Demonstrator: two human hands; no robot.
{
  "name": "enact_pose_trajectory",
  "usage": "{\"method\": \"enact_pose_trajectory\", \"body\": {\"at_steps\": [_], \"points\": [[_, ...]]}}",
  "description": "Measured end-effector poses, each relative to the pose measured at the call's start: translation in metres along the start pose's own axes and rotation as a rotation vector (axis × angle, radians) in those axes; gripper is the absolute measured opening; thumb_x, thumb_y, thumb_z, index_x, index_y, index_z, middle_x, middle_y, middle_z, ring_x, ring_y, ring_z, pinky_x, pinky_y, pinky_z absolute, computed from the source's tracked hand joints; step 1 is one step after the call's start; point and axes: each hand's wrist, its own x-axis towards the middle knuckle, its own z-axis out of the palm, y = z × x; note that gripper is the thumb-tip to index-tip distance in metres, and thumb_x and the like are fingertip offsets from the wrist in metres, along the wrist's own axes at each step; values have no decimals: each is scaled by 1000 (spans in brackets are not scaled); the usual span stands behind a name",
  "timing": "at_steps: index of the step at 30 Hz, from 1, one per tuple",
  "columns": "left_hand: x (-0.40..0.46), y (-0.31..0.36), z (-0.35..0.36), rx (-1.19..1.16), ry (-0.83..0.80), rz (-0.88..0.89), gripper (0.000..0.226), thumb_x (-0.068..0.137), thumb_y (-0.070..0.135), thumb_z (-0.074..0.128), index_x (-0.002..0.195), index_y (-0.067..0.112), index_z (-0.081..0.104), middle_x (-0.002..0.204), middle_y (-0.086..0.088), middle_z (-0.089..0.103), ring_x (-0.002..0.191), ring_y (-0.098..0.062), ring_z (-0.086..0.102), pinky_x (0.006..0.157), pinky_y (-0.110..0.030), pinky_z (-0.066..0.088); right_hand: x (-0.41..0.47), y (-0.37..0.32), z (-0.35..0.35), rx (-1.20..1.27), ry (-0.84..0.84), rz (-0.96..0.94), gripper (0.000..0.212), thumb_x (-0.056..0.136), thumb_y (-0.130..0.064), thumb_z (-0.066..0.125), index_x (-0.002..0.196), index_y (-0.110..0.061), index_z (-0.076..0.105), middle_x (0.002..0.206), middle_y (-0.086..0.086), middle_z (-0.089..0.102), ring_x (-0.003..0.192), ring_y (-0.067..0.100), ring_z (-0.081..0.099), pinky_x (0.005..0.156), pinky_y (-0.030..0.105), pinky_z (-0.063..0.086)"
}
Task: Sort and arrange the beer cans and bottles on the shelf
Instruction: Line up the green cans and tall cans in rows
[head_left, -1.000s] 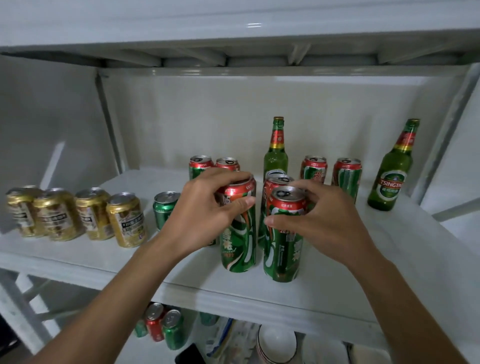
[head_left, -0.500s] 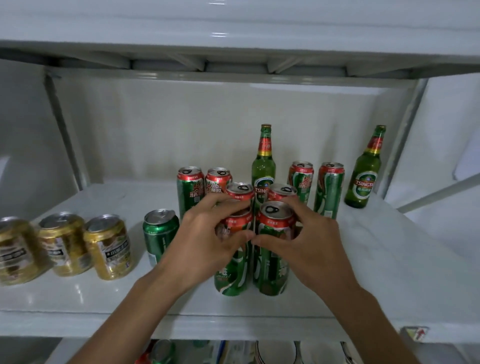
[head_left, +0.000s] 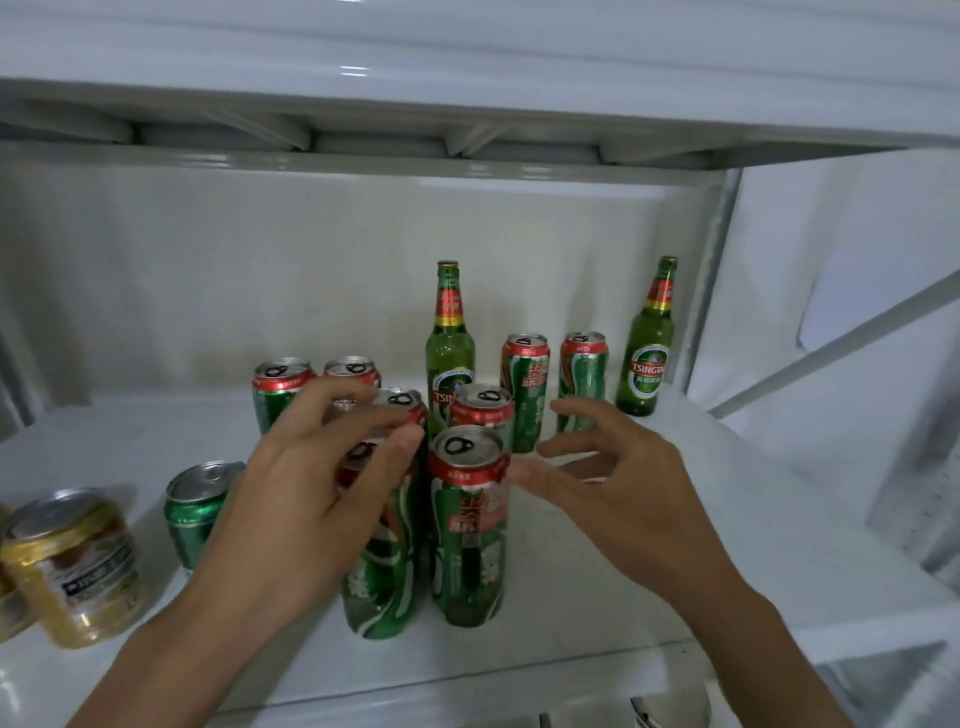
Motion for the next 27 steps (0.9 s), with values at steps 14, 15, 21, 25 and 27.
{"method": "enact_pose_trajectory", "body": {"at_steps": [14,15,21,25,27], "points": [[101,100,88,203,-210,-49,33,94,41,63,126,32,65,129,8,49,113,-12,51,98,-31,42,99,89,-127,-135,-13,-51,18,82,-29,84,96,-23,74,87,-8,76,86,6,71,80,23,55],[111,103,95,225,-262,-78,33,95,42,63,126,32,64,131,5,49,117,-14,50,99,-31,41,108,93,-129,-135,-44,-63,18,82,-28,83,96,-23,73,90,-7,75,87,8,71,80,22,54],[170,94,135,329,-529,-236,45,92,46,67,133,31,55,124,-1,49,116,-22,53,96,-35,48,170,101,-110,-122,-254,-95,41,85,-24,81,121,-18,61,109,-9,59,103,9,58,87,18,47],[197,71,162,430,-668,-306,86,90,48,72,159,26,27,147,-9,40,132,-30,48,109,-42,46,214,105,-80,-250,-343,-97,86,82,-31,81,154,-18,34,144,12,42,131,28,48,101,33,44],[205,61,173,466,-698,-332,96,90,48,72,164,25,14,159,-12,30,143,-32,39,115,-41,40,232,108,-66,-312,-374,-78,97,81,-32,81,159,-19,24,149,15,37,134,34,45,107,38,44]]}}
